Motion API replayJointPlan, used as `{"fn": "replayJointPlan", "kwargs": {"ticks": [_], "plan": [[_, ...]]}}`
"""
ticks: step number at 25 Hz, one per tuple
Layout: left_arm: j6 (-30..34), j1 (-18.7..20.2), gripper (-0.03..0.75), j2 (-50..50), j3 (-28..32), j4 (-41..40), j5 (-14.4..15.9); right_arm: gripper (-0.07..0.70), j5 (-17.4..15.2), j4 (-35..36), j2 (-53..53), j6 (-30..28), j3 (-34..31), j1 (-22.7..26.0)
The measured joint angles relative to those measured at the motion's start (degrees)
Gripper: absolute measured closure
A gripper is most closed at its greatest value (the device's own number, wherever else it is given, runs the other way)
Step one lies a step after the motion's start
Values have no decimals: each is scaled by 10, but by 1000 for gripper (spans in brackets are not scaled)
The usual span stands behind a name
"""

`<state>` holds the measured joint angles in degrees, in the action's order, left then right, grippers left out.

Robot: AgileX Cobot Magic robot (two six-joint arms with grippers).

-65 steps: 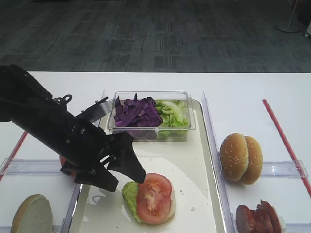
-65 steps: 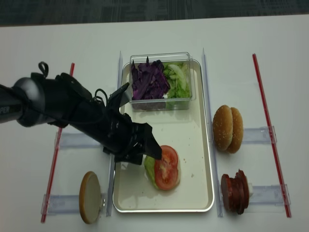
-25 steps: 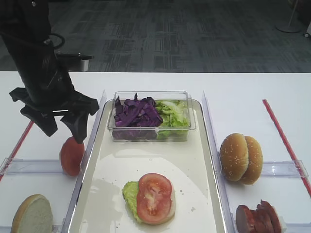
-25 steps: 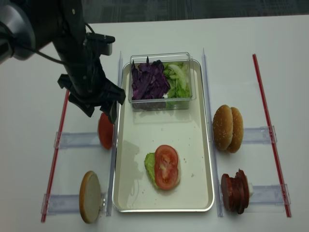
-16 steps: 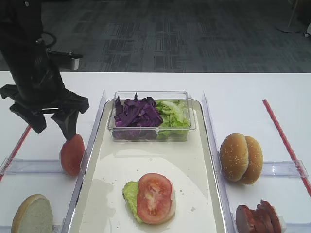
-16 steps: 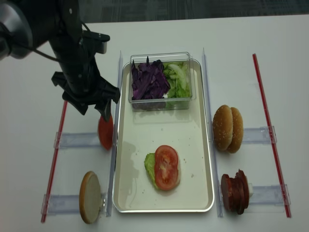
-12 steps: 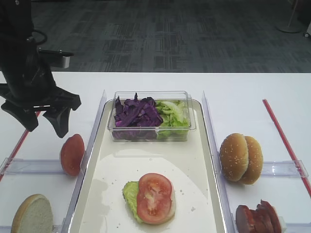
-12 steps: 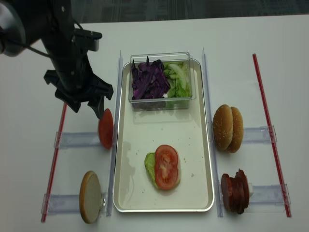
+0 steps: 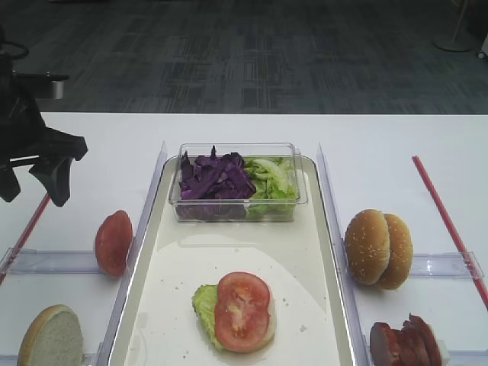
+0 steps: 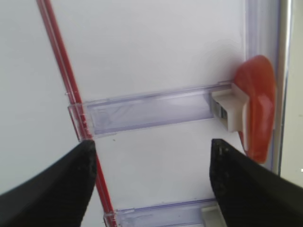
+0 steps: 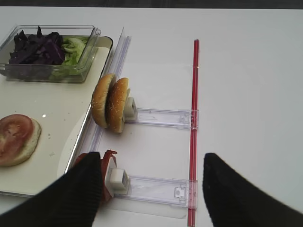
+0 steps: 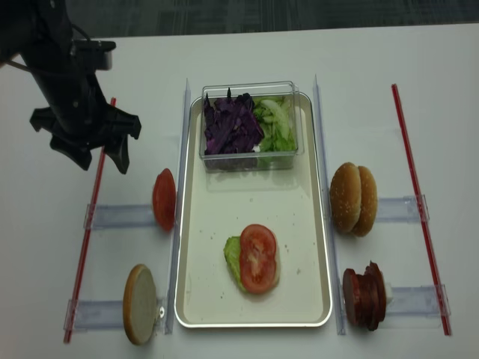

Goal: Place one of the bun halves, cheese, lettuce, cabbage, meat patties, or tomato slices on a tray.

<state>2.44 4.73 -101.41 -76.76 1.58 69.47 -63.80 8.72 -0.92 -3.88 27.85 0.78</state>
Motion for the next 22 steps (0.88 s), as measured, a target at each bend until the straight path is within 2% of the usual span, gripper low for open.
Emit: {"fn": "replayJointPlan", "kwargs": {"ticks": [6,13,22], "plan": [[1,-20,237,37,5,-1,0,147,0,0,0,0,0,0],[1,-26,237,121,39,-2,4,147,0,0,0,0,0,0],[2,-26,237,285,157,-2,9,147,0,0,0,0,0,0]]}}
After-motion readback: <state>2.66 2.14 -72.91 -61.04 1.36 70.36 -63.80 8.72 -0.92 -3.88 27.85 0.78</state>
